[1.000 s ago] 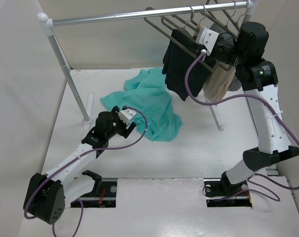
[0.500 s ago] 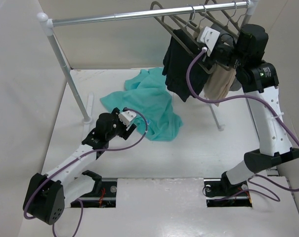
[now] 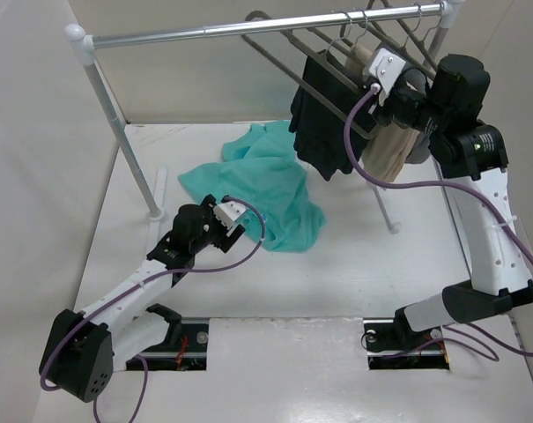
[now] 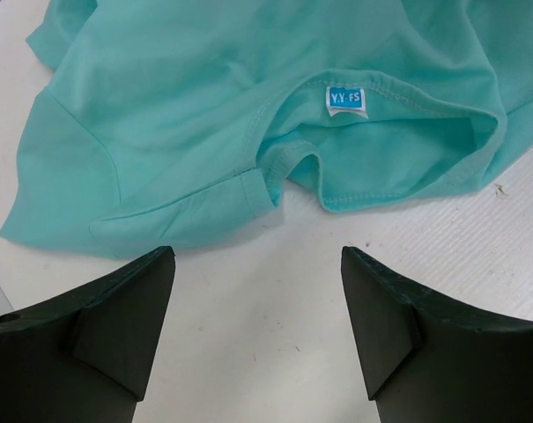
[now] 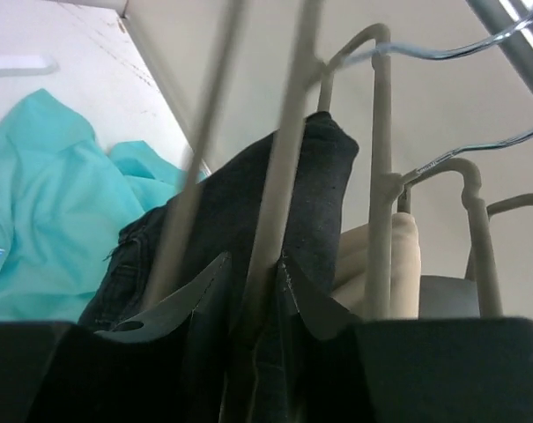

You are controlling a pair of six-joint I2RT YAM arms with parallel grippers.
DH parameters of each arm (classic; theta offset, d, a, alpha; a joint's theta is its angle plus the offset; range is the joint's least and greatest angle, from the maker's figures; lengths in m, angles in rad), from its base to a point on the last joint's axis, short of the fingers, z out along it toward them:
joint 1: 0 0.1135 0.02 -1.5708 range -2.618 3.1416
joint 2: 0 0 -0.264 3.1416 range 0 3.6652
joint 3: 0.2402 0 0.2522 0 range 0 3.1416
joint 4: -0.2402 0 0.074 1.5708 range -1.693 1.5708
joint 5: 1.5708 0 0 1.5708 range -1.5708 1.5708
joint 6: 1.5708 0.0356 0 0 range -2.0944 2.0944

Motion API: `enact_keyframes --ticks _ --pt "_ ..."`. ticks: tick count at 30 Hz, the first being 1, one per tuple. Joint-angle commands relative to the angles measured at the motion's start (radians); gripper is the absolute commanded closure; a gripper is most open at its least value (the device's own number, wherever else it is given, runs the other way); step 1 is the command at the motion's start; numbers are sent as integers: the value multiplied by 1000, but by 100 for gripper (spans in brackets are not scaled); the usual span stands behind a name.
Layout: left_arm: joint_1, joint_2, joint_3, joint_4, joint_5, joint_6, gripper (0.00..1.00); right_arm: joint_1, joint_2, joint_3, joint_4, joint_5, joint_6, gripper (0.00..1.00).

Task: Place the t-shirt on the hanger
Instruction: Grab a hanger with the right arm

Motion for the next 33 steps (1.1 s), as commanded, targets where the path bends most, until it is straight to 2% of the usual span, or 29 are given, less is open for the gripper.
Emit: enact_keyframes --ticks 1,4,5,6,11,15,17,27,29,33 --pt "-14 -33 -17 39 -6 12 27 -9 6 -16 38 -58 39 79" --pt "-14 -33 -17 39 -17 12 27 -9 6 -25 64 -77 49 91" --pt "-14 -42 -28 39 -17 12 27 -9 6 -26 76 -77 60 99" --pt "-14 -42 -28 39 -17 12 27 -9 6 -36 89 -77 60 100" --pt "-14 -42 -28 39 -17 12 27 25 -31 -81 211 -100 71 100" --pt "-14 -42 -28 39 -26 12 27 88 -74 -124 400 -29 71 100" --pt "-14 -42 -28 48 -37 12 27 101 -83 -124 429 -15 59 100" --pt "-14 -42 -10 58 -46 -7 28 190 -112 -196 452 71 -58 100" --pt "-14 -42 -10 58 -34 -7 28 210 -121 -219 391 98 -102 100" --pt "-23 -65 -20 58 -11 3 28 239 -179 -382 403 107 -144 100"
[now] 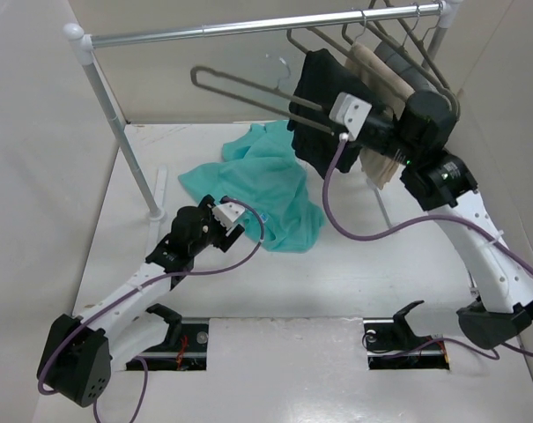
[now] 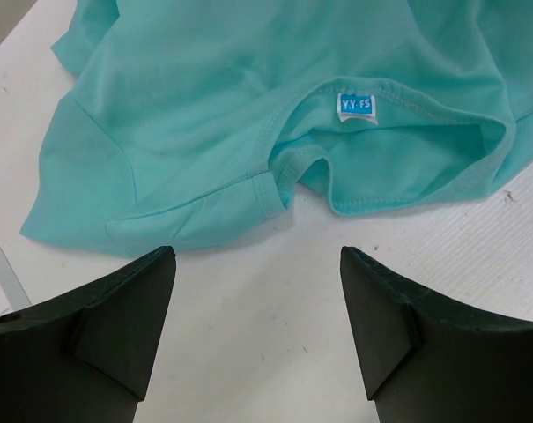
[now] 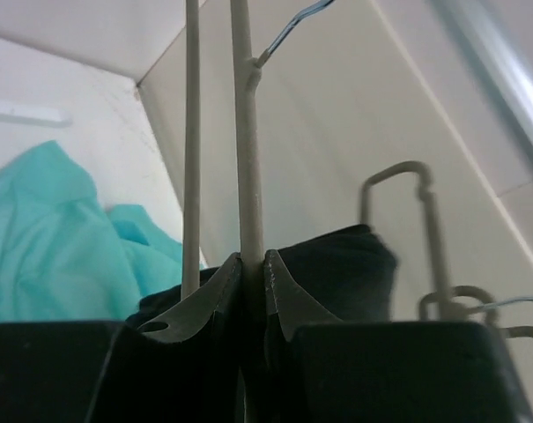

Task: Place the t-shirt on the hanger
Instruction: Grab a hanger with the right arm, then place tshirt on hanger

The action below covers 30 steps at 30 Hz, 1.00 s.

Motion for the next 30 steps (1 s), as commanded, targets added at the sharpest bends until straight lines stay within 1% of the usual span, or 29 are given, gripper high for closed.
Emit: enact_keyframes --ticks 1,4,5,6,8,9,10,11,13,14,15,17,18,19,22,25,27,30 --pt "-12 -45 -12 32 25 -2 28 21 -86 -165 56 28 -49 100" --pt "-12 -67 -23 32 50 -2 29 47 -124 -259 107 37 -49 100" --pt "-21 -67 -32 32 62 -2 32 59 -124 -293 107 37 -49 100" --pt "-21 -67 -32 32 62 -15 36 59 -133 -307 107 61 -49 100" --pt "-21 -41 -32 32 18 -49 42 59 -134 -368 76 89 -49 100" --pt "-21 -29 -32 32 -28 -90 45 59 -146 -392 66 119 -49 100" --pt "-21 -15 -17 32 -48 -106 46 59 -146 -421 55 133 -49 100" --pt "-21 13 12 19 -59 -106 46 59 -172 -486 55 150 -38 100" --pt "-32 42 50 -10 -59 -106 46 59 -199 -553 70 178 -14 100" --pt "-32 57 72 -25 -59 -117 42 59 -215 -586 94 189 -2 100" --pt "-42 100 121 -63 -70 -126 41 50 -242 -638 105 199 21 100" --pt "-43 160 176 -111 -70 -141 39 50 -264 -676 105 227 34 100" --pt "-43 228 207 -143 -70 -150 38 39 -273 -692 105 227 34 100" --pt "-43 266 265 -198 -70 -150 38 39 -285 -719 105 239 34 100" --pt "-43 379 348 -249 -82 -150 38 30 -296 -761 115 239 34 100" --pt "-43 460 395 -272 -101 -141 41 10 -318 -782 115 230 34 100" --pt "-43 497 435 -323 -90 -114 43 -4 -318 -791 115 220 25 100" --pt "-33 553 455 -382 -90 -114 43 -48 -318 -791 115 186 3 100"
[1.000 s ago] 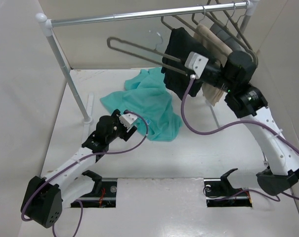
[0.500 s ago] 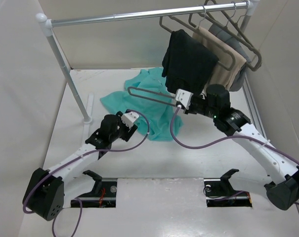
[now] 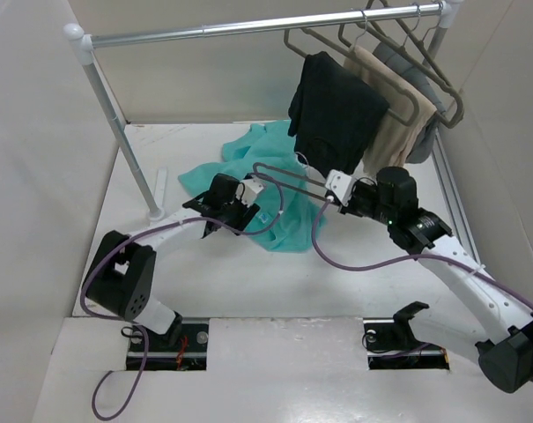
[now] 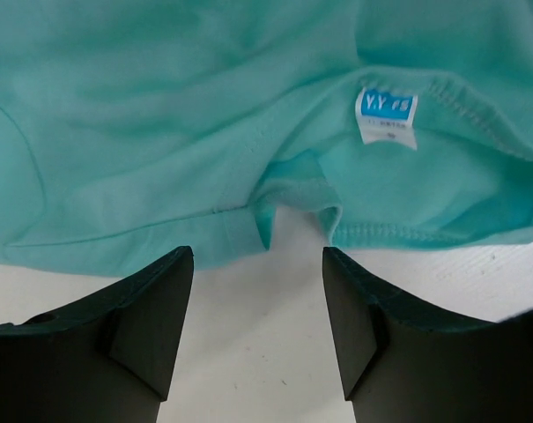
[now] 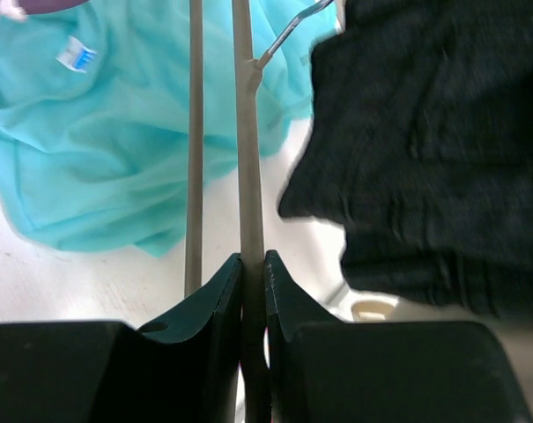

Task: Place the t-shirt on the hanger
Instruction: Place tshirt on hanger

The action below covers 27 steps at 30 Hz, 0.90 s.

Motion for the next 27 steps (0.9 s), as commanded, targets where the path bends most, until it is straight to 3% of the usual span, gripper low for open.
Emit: enact_keyframes --ticks 1,4,8,10,15,20,25,27 --pt "4 18 38 -103 -16 8 43 -45 -24 1 83 -40 -4 100" --pt "13 41 38 -115 -45 8 43 -75 -6 11 83 -86 -27 100" --pt "40 62 72 -90 -57 -12 56 -98 34 30 92 -120 -38 100" --pt "40 72 87 -90 -57 -12 56 -98 47 41 92 -129 -49 100" --pt "40 63 96 -99 15 -21 38 -98 79 41 92 -148 -58 100" --pt "40 98 127 -78 52 -32 38 -107 99 50 101 -148 -58 100" --pt "86 132 136 -69 42 -32 65 -107 110 70 101 -157 -58 100" --pt "97 132 136 -60 51 -32 86 -107 110 70 91 -157 -68 100"
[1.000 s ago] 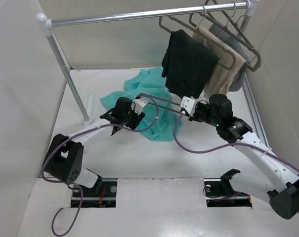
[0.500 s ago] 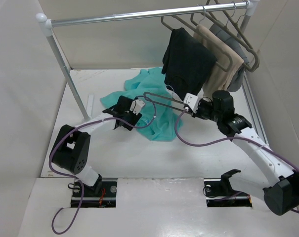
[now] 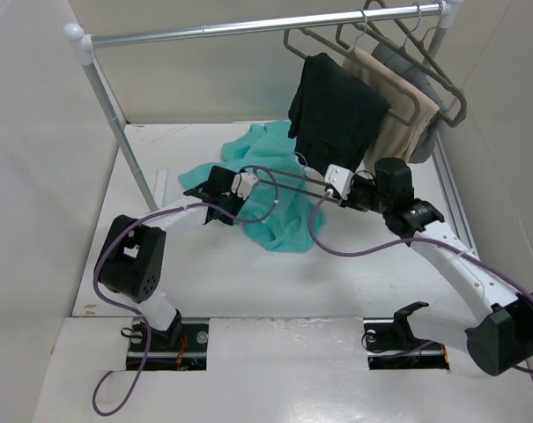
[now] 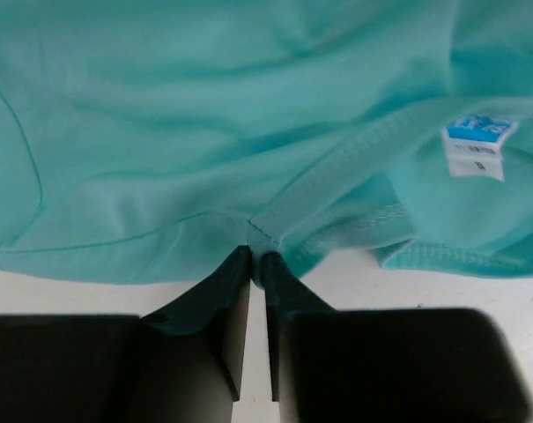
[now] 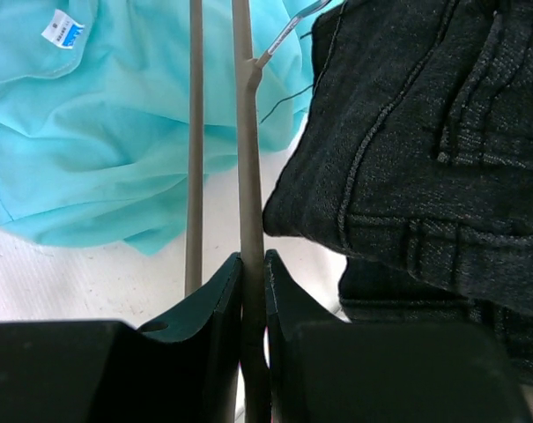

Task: Place the t-shirt on the hanger
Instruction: Place tshirt on hanger

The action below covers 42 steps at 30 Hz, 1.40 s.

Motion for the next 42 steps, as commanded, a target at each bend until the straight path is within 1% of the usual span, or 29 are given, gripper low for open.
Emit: enact_keyframes --ticks 1,2,3,6,8,11,13,16,18,21,23,27,31,36,42 --pt "26 -15 32 16 17 4 92 -7 -5 61 63 -34 -14 100" --pt "26 -15 32 16 17 4 99 -7 -5 61 42 -34 -14 100" --pt "26 -28 21 16 17 13 100 -7 -5 61 31 -34 -25 100" --pt "26 -37 11 6 17 13 100 -7 -5 72 -19 -34 -36 100" --pt "26 -51 11 -4 17 13 100 -7 -34 72 -53 -43 -47 100" --pt "26 -72 66 -54 41 1 100 -7 -86 81 -150 -83 -85 100" --pt "26 -87 98 -80 66 1 100 6 -122 81 -223 -83 -94 100" --pt "26 -101 146 -126 100 -24 100 15 -194 38 -270 -65 -108 100" --pt "26 -101 159 -162 100 -36 100 33 -247 -5 -270 -65 -96 100" --pt "8 -120 169 -182 112 -47 100 68 -304 -67 -173 -65 -47 100" --pt "-12 -132 160 -191 103 -47 100 93 -304 -92 -89 -55 -22 100" --pt "-12 -153 184 -201 103 -67 100 179 -284 -111 -55 -14 2 100" --pt "-43 -173 198 -223 103 -78 100 213 -275 -163 38 35 22 100" --pt "-63 -207 169 -241 103 -59 100 222 -251 -137 39 130 22 100" --pt "-63 -226 132 -232 69 -39 100 240 -260 -117 28 150 1 100"
